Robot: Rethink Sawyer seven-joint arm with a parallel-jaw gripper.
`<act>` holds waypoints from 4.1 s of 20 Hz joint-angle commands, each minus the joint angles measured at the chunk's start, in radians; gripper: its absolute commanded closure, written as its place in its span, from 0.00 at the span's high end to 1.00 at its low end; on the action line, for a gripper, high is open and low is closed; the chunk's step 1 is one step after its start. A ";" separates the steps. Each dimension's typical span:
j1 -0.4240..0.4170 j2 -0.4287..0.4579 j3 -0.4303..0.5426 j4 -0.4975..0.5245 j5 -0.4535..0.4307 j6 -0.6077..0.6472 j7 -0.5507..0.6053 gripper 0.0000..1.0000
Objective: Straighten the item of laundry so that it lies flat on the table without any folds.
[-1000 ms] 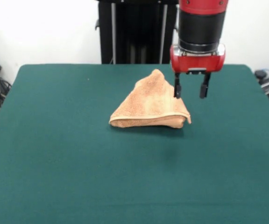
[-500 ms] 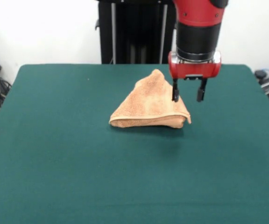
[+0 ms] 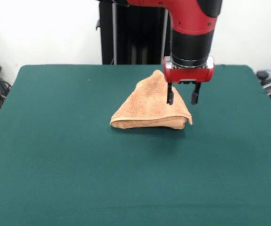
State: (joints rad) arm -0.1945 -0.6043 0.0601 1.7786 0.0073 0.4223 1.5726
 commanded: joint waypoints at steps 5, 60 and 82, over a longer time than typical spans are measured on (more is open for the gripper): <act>0.000 0.023 0.081 0.021 -0.051 -0.091 0.101 1.00; 0.121 -0.021 -0.038 0.087 -0.003 -0.080 0.176 1.00; 0.091 0.052 -0.070 0.063 -0.055 -0.151 0.137 1.00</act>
State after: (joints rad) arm -0.0879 -0.6048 0.0006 1.8163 -0.0075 0.2853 1.5726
